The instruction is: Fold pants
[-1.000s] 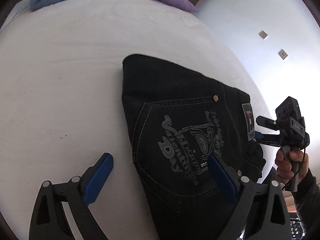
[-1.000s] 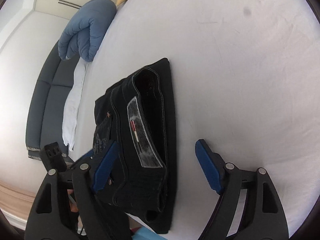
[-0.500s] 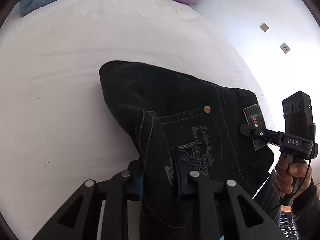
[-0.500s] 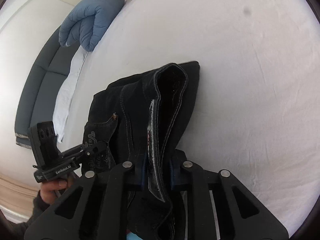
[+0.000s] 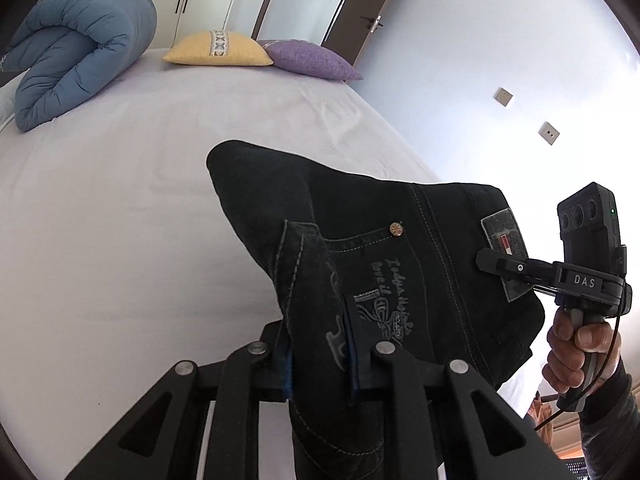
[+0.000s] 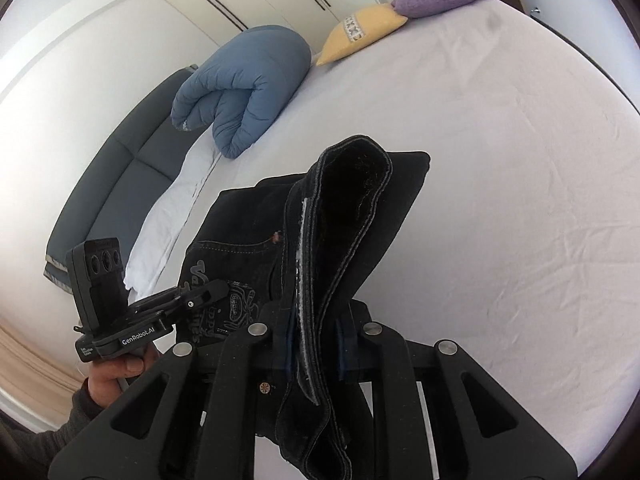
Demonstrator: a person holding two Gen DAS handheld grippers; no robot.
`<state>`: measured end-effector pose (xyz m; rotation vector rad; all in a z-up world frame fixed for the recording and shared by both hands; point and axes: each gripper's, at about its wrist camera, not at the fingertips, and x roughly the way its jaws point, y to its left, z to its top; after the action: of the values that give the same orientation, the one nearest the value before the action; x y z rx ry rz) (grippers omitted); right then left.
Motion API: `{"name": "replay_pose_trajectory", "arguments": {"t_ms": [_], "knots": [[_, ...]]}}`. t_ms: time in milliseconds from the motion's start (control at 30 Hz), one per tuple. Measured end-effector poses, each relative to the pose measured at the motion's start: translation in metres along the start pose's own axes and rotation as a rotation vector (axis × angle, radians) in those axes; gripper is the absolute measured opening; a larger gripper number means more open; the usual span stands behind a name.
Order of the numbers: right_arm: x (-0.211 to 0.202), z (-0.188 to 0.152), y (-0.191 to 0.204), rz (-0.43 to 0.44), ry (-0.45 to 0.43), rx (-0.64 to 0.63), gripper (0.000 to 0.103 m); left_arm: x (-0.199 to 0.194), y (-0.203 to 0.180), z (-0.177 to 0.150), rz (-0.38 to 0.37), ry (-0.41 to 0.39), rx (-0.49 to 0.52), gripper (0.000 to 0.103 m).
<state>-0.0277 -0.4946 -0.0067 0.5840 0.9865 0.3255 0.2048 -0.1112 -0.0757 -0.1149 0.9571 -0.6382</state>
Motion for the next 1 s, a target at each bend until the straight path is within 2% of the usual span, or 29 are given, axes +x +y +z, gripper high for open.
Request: {"name": "replay_pose_trajectory", "arguments": {"t_ms": [100, 167, 200, 233, 267, 300, 333, 367, 433, 467, 500, 567, 600, 633, 700, 800, 833, 867, 900, 933, 1000], "knots": [[0.023, 0.006, -0.042, -0.037, 0.048, 0.042, 0.014, 0.043, 0.003, -0.001, 0.014, 0.066, 0.002, 0.02], [0.047, -0.003, -0.071, -0.074, 0.115, 0.081, 0.016, 0.074, 0.012, -0.016, 0.025, 0.132, 0.001, 0.021], [0.063, -0.009, -0.089, -0.126, 0.152, 0.106, 0.017, 0.092, 0.018, -0.026, 0.043, 0.173, -0.008, 0.026], [0.073, -0.017, -0.105, -0.165, 0.164, 0.133, 0.024, 0.102, 0.023, -0.034, 0.052, 0.186, -0.022, 0.034], [0.075, -0.024, -0.119, -0.131, 0.142, 0.167, 0.027, 0.107, 0.028, -0.039, 0.057, 0.179, -0.037, 0.037], [0.07, -0.029, -0.13, -0.056, 0.091, 0.205, 0.028, 0.107, 0.033, -0.044, 0.053, 0.159, -0.057, 0.043], [0.065, -0.034, -0.138, -0.001, 0.059, 0.238, 0.029, 0.106, 0.037, -0.047, 0.051, 0.15, -0.078, 0.053], [0.061, -0.037, -0.144, 0.032, 0.041, 0.259, 0.029, 0.105, 0.041, -0.049, 0.042, 0.145, -0.097, 0.055], [0.052, -0.04, -0.145, 0.032, 0.022, 0.249, 0.032, 0.099, 0.042, -0.051, 0.048, 0.127, -0.087, 0.062], [0.045, -0.042, -0.141, 0.013, 0.01, 0.243, 0.041, 0.093, 0.041, -0.051, 0.063, 0.113, -0.079, 0.063], [0.037, -0.044, -0.137, -0.01, -0.011, 0.244, 0.046, 0.081, 0.04, -0.051, 0.085, 0.08, -0.07, 0.066], [0.012, -0.046, -0.124, -0.096, -0.074, 0.227, 0.063, 0.05, 0.034, -0.054, 0.124, -0.017, -0.046, 0.083], [-0.001, -0.048, -0.114, -0.126, -0.113, 0.196, 0.064, 0.031, 0.024, -0.054, 0.15, -0.093, -0.02, 0.098], [-0.018, -0.049, -0.099, -0.159, -0.161, 0.151, 0.064, 0.012, 0.014, -0.054, 0.176, -0.163, 0.01, 0.103], [-0.054, -0.05, -0.06, -0.282, -0.262, 0.035, 0.067, -0.03, -0.012, -0.056, 0.267, -0.297, 0.089, 0.103], [-0.108, -0.058, 0.012, -0.411, -0.448, -0.165, 0.069, -0.094, -0.046, -0.058, 0.369, -0.479, 0.138, 0.103], [-0.129, -0.058, 0.032, -0.441, -0.517, -0.22, 0.073, -0.115, -0.056, -0.06, 0.395, -0.535, 0.141, 0.103], [-0.148, -0.064, 0.056, -0.474, -0.602, -0.278, 0.084, -0.139, -0.068, -0.063, 0.442, -0.599, 0.132, 0.103], [-0.167, -0.071, 0.079, -0.51, -0.695, -0.33, 0.089, -0.157, -0.079, -0.064, 0.483, -0.646, 0.116, 0.103], [-0.183, -0.079, 0.1, -0.549, -0.785, -0.374, 0.101, -0.176, -0.082, -0.063, 0.508, -0.693, 0.102, 0.103], [-0.216, -0.097, 0.146, -0.624, -0.973, -0.46, 0.103, -0.22, -0.089, -0.065, 0.536, -0.781, 0.096, 0.103]]}}
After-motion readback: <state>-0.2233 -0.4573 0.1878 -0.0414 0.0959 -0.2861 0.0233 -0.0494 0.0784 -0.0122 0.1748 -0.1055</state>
